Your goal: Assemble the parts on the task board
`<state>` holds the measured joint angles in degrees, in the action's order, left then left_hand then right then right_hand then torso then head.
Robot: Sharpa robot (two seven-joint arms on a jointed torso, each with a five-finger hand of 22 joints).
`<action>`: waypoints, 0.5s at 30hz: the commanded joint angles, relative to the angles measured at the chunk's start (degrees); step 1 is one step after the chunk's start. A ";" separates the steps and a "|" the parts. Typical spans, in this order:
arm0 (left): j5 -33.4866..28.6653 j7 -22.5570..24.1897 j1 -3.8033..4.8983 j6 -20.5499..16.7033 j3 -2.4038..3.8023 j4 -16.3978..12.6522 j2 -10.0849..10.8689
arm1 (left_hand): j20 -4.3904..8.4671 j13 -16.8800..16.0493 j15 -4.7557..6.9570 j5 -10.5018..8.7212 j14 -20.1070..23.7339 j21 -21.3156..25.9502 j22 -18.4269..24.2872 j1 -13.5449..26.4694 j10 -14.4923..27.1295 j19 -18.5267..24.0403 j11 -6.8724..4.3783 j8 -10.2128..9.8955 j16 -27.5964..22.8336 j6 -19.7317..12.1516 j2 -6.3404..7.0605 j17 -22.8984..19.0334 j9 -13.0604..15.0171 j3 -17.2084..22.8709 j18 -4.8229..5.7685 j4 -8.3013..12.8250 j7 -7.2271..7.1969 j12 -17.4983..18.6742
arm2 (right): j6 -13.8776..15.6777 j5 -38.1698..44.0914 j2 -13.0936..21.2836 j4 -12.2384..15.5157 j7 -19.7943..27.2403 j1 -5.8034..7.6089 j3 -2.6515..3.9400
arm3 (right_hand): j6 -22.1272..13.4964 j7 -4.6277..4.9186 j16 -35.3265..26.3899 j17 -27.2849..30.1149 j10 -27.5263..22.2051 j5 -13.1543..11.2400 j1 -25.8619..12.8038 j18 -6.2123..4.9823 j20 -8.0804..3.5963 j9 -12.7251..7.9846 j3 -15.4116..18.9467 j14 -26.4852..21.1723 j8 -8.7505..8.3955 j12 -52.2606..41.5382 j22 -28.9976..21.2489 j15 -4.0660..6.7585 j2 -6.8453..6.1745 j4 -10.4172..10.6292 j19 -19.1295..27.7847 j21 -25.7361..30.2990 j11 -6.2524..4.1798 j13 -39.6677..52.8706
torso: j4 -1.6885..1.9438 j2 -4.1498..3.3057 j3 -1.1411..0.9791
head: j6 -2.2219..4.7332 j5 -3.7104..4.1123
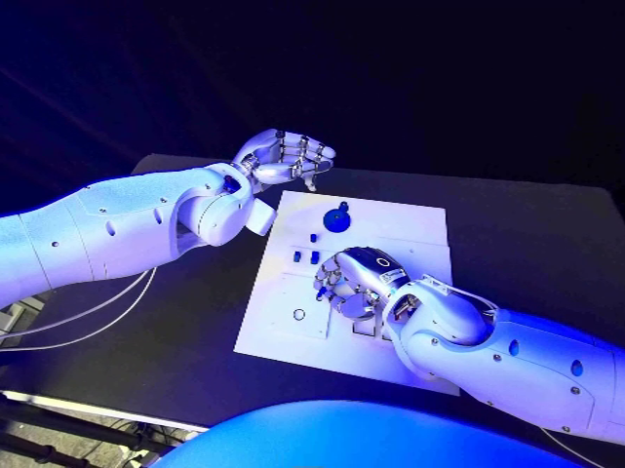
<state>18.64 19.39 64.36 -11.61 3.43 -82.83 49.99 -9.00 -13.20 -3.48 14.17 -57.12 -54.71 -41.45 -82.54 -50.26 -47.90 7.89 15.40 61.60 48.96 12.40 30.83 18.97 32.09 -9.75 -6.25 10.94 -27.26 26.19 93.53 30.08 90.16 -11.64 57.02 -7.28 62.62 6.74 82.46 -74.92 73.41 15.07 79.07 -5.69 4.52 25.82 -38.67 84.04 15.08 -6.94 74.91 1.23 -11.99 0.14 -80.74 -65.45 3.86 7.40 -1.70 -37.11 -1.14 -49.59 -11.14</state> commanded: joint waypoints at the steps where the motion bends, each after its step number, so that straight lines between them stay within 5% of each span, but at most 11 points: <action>1: -0.30 0.52 0.07 0.24 0.04 -0.10 -0.10 | -0.04 0.06 -0.17 0.19 0.22 0.28 0.09 -0.12 0.39 -0.45 0.03 0.19 -0.27 -0.02 -0.38 -0.06 -0.10 -0.34 -0.76 0.09 0.32 0.26 | -1.30 0.42 -0.09 0.01 0.09 -0.07 -0.02 | -0.07 0.33 0.20 -1.91 1.06 0.24 -0.10 0.78 -0.28 0.09 -0.40 3.31 0.32 0.11 4.58 0.28 0.36 -0.01 0.25 0.10 -0.89 0.07 | 0.05 -0.01 -0.02 | -0.13 -0.14; 15: -0.24 0.46 0.07 0.30 0.04 -0.11 -0.04 | -0.09 0.11 -0.21 0.19 0.26 0.33 0.11 -0.11 0.58 -0.42 0.07 0.23 -0.30 -0.07 -0.42 -0.11 -0.11 -0.42 -0.76 0.10 0.34 0.24 | -2.39 1.18 -0.17 -0.10 -0.87 -0.13 -0.08 | -0.10 0.36 0.26 -2.00 1.11 0.21 -0.20 0.79 -0.26 0.15 -0.47 3.33 0.32 0.21 4.63 0.25 0.40 -0.07 0.26 0.08 -0.87 0.07 | 0.04 0.04 0.02 | -0.27 -0.09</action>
<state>18.64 19.37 64.36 -11.61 3.43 -82.84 50.03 -9.00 -13.15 -3.48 14.17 -57.12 -54.71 -41.40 -82.54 -50.06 -47.90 8.09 15.40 61.60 48.96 12.40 30.77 18.92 31.93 -9.74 -6.09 10.94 -27.27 25.04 93.74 30.00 89.97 -12.01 56.96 -7.36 62.61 6.73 82.46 -74.92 73.50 14.93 79.00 -5.70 4.51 25.93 -38.83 84.04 15.23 -6.80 74.90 1.23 -11.93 -0.02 -80.74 -65.45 3.78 7.42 -1.70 -37.10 -1.14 -49.85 -11.30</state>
